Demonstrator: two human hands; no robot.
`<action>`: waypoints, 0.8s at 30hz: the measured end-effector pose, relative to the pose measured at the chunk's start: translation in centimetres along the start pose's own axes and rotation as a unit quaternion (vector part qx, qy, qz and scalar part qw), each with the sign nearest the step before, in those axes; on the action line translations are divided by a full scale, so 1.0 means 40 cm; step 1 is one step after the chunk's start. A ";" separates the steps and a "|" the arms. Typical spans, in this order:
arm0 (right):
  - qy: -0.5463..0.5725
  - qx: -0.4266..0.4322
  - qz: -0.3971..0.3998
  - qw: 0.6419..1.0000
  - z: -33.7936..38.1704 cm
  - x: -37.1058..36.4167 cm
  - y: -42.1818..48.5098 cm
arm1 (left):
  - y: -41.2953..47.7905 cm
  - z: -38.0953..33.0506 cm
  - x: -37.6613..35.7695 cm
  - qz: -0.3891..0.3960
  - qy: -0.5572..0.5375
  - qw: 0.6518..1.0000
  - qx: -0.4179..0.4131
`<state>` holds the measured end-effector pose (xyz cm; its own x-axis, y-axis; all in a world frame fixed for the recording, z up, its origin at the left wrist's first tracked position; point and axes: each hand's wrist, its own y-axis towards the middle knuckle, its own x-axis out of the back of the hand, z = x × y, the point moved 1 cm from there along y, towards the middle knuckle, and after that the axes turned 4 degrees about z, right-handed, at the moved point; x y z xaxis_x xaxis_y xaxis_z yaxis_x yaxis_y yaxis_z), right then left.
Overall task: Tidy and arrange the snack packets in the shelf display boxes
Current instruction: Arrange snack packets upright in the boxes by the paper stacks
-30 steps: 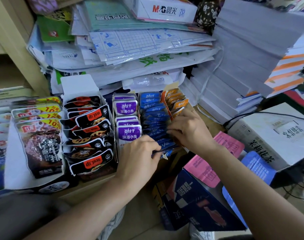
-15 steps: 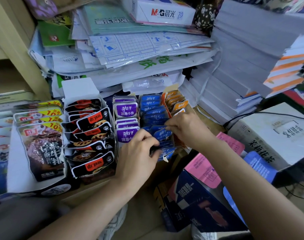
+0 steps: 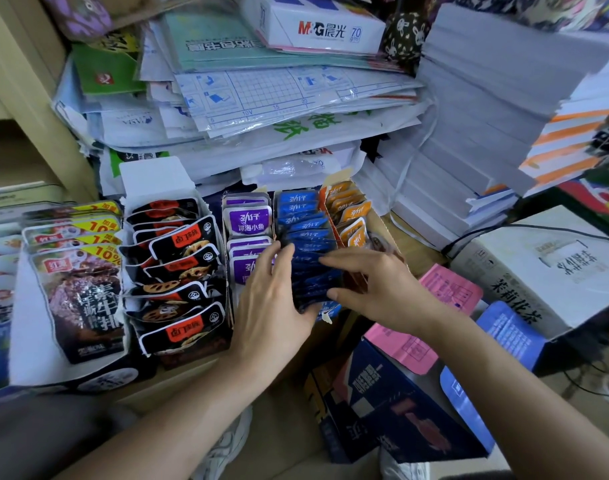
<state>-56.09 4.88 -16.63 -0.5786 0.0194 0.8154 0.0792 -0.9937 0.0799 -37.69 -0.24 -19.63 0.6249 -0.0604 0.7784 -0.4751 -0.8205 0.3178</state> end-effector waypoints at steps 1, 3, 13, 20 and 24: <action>0.002 0.004 0.008 1.000 0.000 -0.002 -0.001 | -0.001 0.001 0.000 0.007 0.001 1.000 0.000; 0.013 -0.001 0.002 1.000 -0.008 -0.001 -0.003 | 0.000 0.002 0.002 0.018 0.000 1.000 -0.001; -0.042 0.032 0.019 0.998 -0.014 -0.008 0.003 | 0.019 -0.001 0.037 0.054 -0.073 0.996 -0.011; -0.055 0.052 -0.033 0.997 -0.010 0.002 -0.004 | 0.151 0.076 0.121 0.180 0.014 0.978 -0.100; -0.074 0.064 -0.029 0.995 -0.010 -0.007 -0.018 | 0.193 0.078 0.112 0.212 0.044 0.968 -0.127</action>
<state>-56.32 5.55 -17.14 -0.4598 0.1024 0.8821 0.1568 -0.9683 0.1942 -36.61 -8.61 -15.39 0.2897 -0.3026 0.9080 -0.8217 -0.5651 0.0738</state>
